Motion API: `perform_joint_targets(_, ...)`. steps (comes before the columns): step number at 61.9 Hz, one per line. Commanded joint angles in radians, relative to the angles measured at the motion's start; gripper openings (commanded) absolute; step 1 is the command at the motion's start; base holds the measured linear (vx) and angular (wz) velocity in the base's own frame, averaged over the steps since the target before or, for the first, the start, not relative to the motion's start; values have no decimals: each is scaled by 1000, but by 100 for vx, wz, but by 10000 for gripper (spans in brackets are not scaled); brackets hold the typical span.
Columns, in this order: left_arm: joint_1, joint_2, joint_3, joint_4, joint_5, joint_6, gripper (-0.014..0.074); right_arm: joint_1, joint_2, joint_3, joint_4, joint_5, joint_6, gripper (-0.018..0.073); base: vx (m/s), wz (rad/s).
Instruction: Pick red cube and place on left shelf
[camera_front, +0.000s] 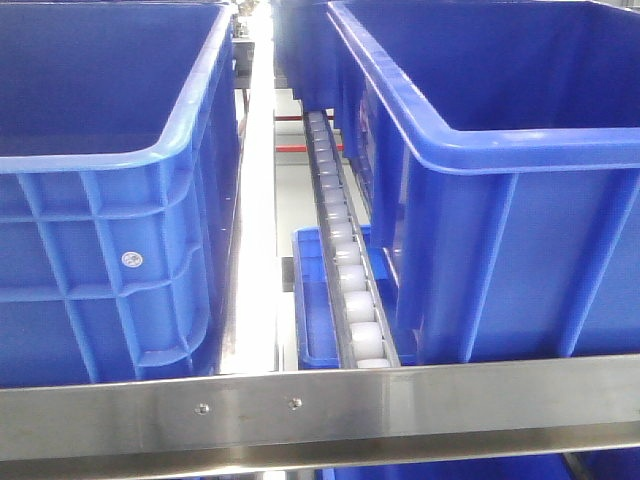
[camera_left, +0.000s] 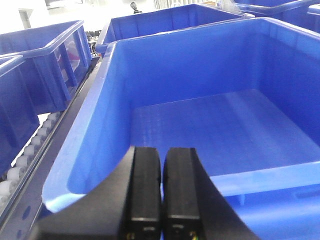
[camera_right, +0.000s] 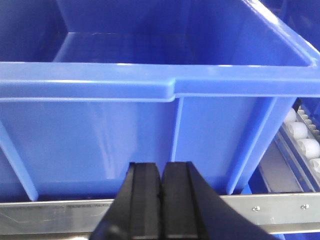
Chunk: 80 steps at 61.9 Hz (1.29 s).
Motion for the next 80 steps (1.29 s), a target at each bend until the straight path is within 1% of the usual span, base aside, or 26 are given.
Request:
perform_joint_targets(1,-1,-4,22,-5,-90,1,106,-6,-18,-23,-14,-80,-9,57,0,0)
perform_joint_targets(11,-1,-4,22,-5,-90,1,106,-6,-18,-23,49,-80,-9,57,0,0)
perform_joint_targets(22,-1,-4,22,-5,-90,1,106,-6,-18,-23,82,-80,-9,57,0,0)
perform_joint_targets(29,-1,-4,22,-5,-90,1,106,-6,-18,-23,85,-80,-12,57,0,0)
perform_joint_targets(38,-1,-4,22,-5,-90,1,106,-6,-18,-23,110,-80,-63,57,0,0)
perform_joint_targets(42,-1,-4,22,-5,-90,1,106,-6,-18,-23,114,-80,-75,57,0,0)
perform_joint_targets(80,-1,-4,22,-5,-90,1,106,-6,-18,-23,115,-80,-75,57,0,0)
